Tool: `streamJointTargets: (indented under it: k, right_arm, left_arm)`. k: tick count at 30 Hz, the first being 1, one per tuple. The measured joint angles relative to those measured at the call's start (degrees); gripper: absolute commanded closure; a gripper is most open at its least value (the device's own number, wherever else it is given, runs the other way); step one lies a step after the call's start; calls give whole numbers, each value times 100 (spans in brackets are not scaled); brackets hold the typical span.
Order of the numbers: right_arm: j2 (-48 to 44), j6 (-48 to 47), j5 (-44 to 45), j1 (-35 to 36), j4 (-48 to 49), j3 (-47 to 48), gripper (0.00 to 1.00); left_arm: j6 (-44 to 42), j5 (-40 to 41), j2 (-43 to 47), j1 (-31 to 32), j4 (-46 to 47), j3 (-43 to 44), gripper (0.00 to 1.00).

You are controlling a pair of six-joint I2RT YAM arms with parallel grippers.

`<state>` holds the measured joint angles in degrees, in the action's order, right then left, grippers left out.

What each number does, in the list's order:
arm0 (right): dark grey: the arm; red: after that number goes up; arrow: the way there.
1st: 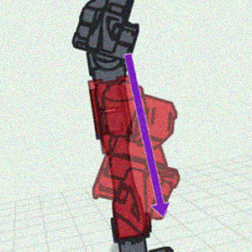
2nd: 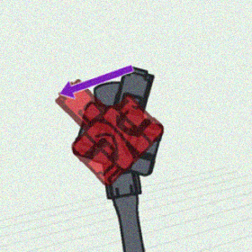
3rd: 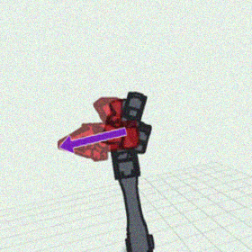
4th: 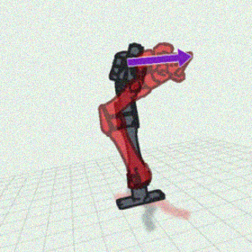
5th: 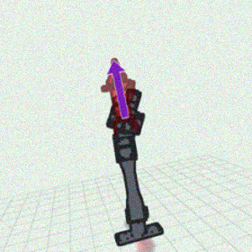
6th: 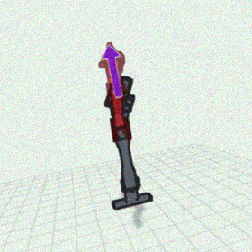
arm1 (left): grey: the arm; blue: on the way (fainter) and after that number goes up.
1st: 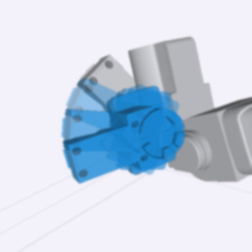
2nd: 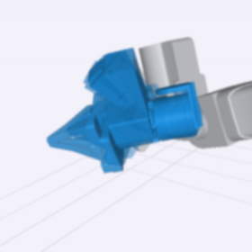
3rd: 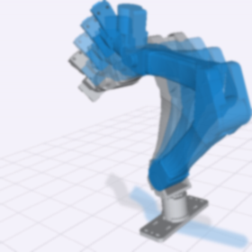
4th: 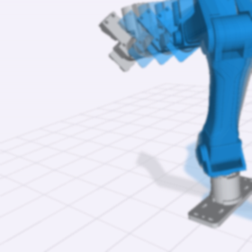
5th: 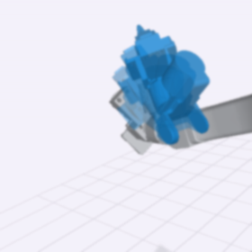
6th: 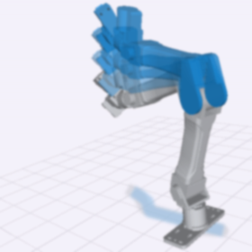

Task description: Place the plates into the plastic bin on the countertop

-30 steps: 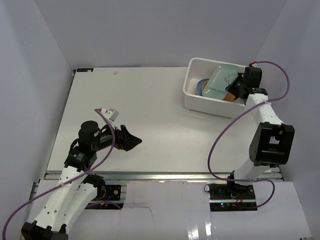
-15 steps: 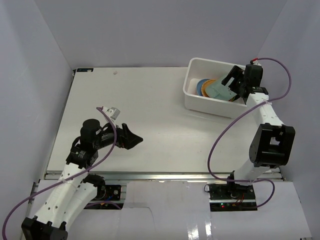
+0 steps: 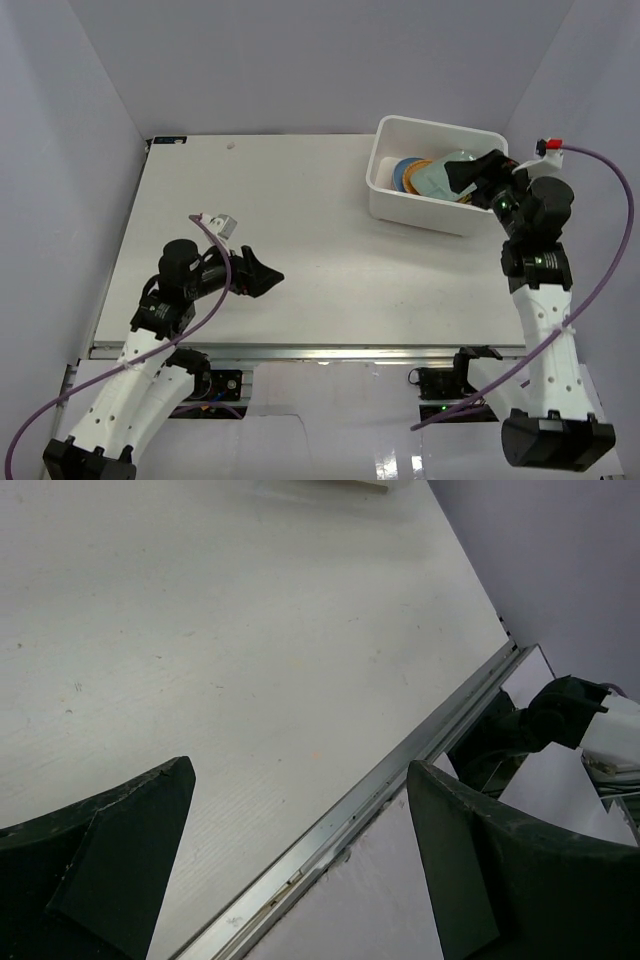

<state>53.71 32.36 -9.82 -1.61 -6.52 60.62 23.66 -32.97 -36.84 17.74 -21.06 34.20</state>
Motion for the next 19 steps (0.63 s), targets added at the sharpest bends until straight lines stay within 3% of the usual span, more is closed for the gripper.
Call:
streamJointTargets:
  k: [5, 9, 15, 19]
  right_arm:
    - [-1451, 313, -848, 17, -243, -890, 10]
    - [-2470, 280, -1189, 74, -804, -870, 10]
    - [-3226, -164, -699, 402, -1545, -46, 10]
    - [-3423, -382, -157, 474, -1764, 111, 10]
  left_arm:
    - [297, -81, 308, 0, -116, 188, 2]
    - [610, -111, 350, 0, -140, 1187, 2]
    - [734, 306, 745, -4, 50, 2798, 2]
    - [754, 662, 1027, -4, 94, 2964, 2]
